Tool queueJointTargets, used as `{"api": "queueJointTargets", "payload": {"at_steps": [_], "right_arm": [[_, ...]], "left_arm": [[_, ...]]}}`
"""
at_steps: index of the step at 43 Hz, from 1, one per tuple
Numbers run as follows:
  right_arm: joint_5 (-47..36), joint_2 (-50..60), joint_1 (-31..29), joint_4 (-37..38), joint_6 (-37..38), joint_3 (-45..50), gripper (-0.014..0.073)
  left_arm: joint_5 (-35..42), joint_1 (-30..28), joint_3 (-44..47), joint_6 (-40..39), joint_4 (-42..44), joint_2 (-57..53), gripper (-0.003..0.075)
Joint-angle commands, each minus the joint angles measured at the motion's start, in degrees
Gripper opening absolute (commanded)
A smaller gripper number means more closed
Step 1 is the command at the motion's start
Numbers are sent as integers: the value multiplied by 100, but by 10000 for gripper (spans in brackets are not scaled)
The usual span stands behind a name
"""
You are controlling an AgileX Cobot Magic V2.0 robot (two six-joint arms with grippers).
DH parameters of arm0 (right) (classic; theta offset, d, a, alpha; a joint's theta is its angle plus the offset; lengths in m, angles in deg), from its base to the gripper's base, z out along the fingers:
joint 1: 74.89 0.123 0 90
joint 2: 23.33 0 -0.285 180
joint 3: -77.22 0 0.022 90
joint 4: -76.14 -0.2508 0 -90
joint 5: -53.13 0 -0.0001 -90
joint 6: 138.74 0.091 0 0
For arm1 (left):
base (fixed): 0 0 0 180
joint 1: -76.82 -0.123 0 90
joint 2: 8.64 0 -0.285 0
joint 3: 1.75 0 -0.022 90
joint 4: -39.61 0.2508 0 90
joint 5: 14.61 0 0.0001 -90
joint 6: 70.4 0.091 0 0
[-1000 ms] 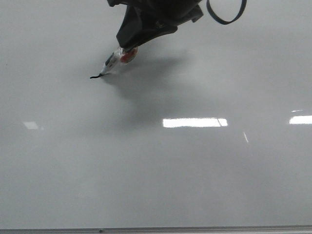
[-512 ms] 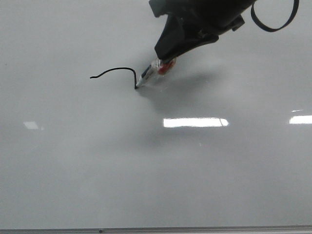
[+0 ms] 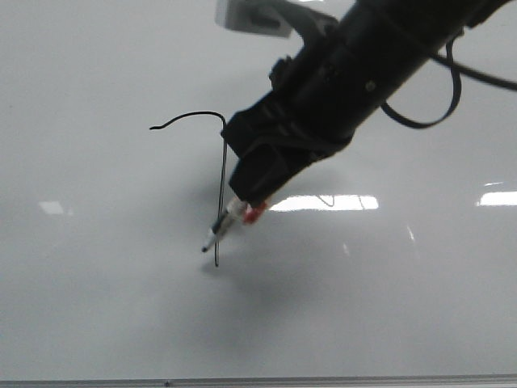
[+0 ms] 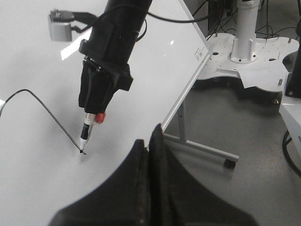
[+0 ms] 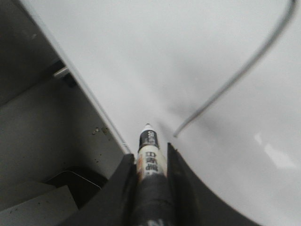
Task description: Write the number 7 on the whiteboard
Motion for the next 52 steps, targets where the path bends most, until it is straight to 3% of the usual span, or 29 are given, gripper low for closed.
{"api": "queueJointTargets", "payload": {"at_steps": [1, 8, 12, 18, 21, 37, 43, 52], "right_arm": [[499, 822, 307, -80, -500, -148, -67], [1252, 1387, 585, -80, -636, -148, -67], [1662, 1593, 733, -85, -636, -201, -67], [1927, 1773, 1069, -97, -636, -458, -67], [1926, 1778, 1242, -86, -636, -579, -67], [1559, 1772, 1880, 24, -636, -629, -67], [1483, 1772, 1884, 24, -636, -629, -67], [1483, 1772, 1884, 24, -636, -629, -67]], "left_arm": [[469, 15, -153, -70, -170, 52, -20], [509, 15, -153, -70, -55, 149, 3], [527, 15, -153, -70, 8, 417, 136], [457, 15, -153, -30, 23, 1099, 440], [262, 15, -244, 110, 23, 1473, 480], [112, 108, -785, 761, -197, 2286, 381], [153, 376, -785, 761, -234, 2338, 286], [217, 510, -818, 761, -263, 2338, 78]]}}
